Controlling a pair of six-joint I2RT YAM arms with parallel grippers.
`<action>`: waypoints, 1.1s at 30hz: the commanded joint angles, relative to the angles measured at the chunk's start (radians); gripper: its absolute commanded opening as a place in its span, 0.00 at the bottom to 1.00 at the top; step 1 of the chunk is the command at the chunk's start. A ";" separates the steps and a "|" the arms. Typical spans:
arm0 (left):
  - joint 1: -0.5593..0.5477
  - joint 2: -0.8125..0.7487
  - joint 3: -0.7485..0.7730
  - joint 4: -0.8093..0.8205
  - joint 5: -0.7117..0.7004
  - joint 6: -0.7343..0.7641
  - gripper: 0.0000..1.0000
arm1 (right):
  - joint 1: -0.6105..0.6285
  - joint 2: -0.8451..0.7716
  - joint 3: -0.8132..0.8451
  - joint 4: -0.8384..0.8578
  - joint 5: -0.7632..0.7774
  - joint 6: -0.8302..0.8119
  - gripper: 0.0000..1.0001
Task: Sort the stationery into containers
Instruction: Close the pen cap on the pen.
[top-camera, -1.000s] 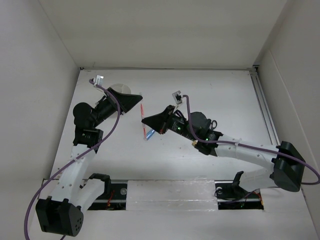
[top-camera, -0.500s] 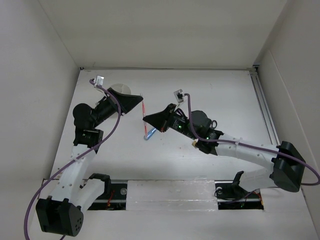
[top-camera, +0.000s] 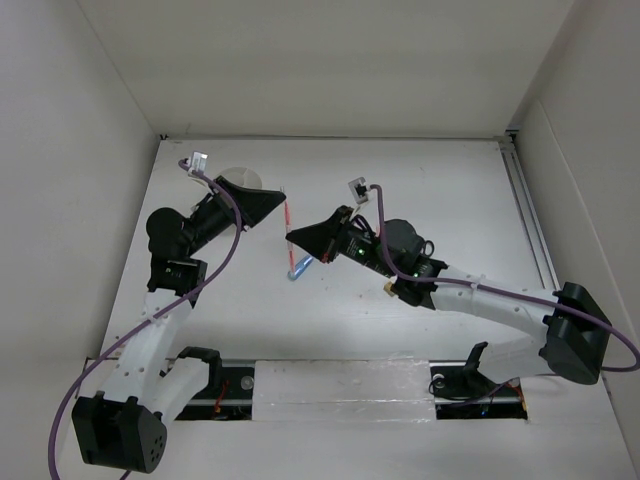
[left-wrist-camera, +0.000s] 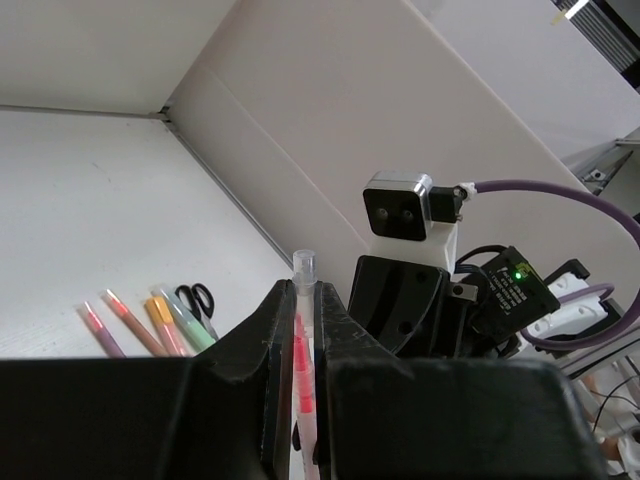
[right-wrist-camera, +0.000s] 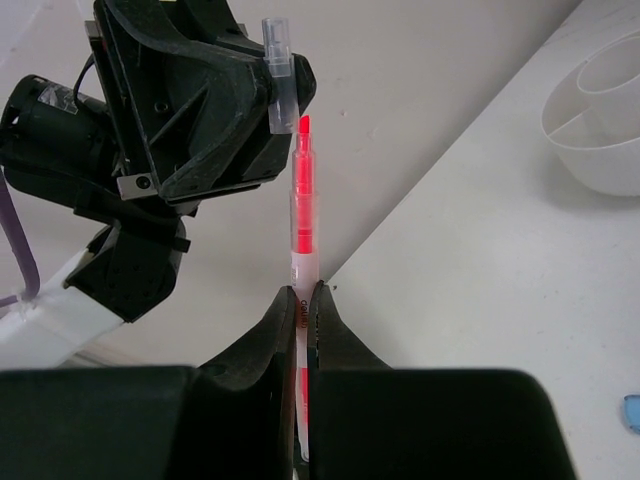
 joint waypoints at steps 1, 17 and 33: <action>0.003 0.000 0.035 0.066 -0.004 -0.012 0.00 | 0.008 -0.002 0.013 0.102 -0.028 0.017 0.00; 0.003 0.000 0.044 0.097 -0.031 -0.021 0.00 | 0.035 -0.003 -0.011 0.102 0.029 0.017 0.00; 0.003 0.000 0.035 0.074 -0.031 -0.003 0.00 | 0.035 -0.028 -0.002 0.079 0.052 0.020 0.00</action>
